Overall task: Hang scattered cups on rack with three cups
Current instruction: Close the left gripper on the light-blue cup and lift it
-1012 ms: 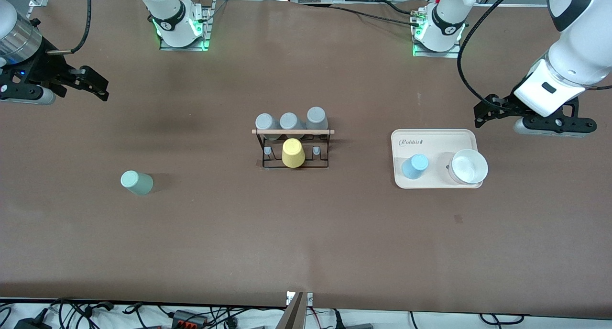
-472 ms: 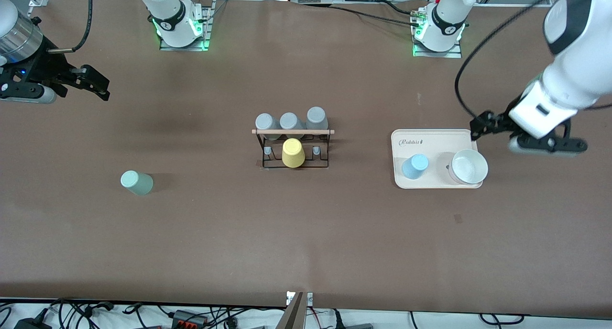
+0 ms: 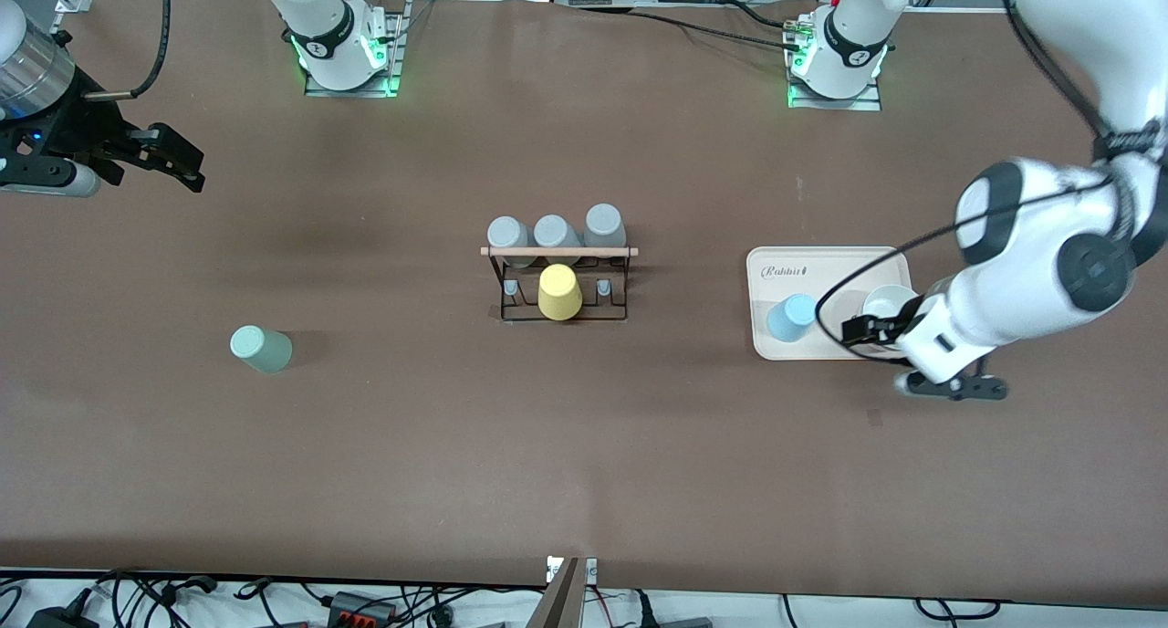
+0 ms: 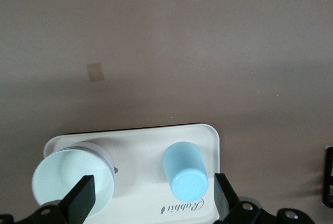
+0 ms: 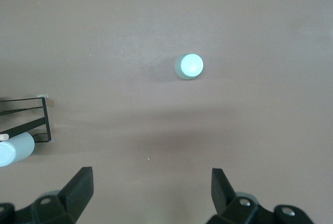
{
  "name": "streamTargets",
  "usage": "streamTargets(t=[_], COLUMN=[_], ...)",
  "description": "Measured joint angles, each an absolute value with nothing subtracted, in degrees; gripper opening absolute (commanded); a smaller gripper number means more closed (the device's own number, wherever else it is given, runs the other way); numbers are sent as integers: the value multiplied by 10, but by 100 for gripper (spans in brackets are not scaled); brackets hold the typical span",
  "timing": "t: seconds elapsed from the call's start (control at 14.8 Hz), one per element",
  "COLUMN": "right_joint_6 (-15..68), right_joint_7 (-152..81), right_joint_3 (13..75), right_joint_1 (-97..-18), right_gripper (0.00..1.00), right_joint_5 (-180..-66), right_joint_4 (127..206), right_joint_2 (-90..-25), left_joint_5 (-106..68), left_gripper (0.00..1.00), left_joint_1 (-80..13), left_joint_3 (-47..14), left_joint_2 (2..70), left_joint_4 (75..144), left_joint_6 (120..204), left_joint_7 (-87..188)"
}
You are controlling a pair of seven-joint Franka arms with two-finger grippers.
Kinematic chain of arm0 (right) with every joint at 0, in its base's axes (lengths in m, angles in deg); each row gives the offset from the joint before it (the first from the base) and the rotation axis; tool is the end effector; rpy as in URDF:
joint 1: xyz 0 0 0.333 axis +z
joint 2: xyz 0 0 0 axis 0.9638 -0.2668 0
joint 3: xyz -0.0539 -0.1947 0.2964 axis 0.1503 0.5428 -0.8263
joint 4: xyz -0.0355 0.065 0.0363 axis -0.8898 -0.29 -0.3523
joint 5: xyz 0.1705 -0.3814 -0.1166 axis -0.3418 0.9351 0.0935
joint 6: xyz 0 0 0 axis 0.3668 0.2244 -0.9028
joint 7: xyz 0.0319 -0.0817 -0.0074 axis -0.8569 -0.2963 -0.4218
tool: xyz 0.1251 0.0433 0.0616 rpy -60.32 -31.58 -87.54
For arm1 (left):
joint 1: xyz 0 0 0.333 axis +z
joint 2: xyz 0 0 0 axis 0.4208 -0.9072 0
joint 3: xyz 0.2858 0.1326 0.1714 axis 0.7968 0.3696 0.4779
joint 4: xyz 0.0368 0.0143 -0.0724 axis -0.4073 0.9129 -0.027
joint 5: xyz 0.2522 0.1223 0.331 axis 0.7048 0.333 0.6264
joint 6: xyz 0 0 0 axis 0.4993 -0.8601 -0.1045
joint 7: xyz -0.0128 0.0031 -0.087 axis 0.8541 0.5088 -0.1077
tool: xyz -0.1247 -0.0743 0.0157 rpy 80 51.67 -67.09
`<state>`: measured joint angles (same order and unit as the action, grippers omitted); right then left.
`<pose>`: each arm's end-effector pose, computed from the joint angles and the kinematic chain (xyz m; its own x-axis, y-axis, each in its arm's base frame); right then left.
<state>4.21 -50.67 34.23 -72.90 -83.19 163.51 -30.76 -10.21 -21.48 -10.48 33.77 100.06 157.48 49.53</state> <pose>0.5759 0.0565 0.6167 0.9976 -0.0671 0.0188 -0.0680 -0.9966 0.0475 0.7234 -0.0948 0.3423 0.9950 -0.0374 -0.0925 -0.0283 -0.9948 0.0979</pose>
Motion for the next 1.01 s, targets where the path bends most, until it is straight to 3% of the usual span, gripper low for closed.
streamTargets(t=[0.47,1.01], right_joint_6=[42,42], right_joint_7=[-507,-506], right_joint_3=[342,342], right_joint_1=[-729,-729], right_gripper=[100,100], right_joint_5=[-832,-832], right_joint_4=[1634,1634], right_joint_2=[-307,-307], left_joint_5=[-102,-102], left_gripper=[100,100], left_joint_1=[-237,-243], left_joint_3=[-106,-107], left_joint_2=[305,294], left_joint_4=[1103,1133], left_joint_6=[1690,1697], left_joint_7=[497,514])
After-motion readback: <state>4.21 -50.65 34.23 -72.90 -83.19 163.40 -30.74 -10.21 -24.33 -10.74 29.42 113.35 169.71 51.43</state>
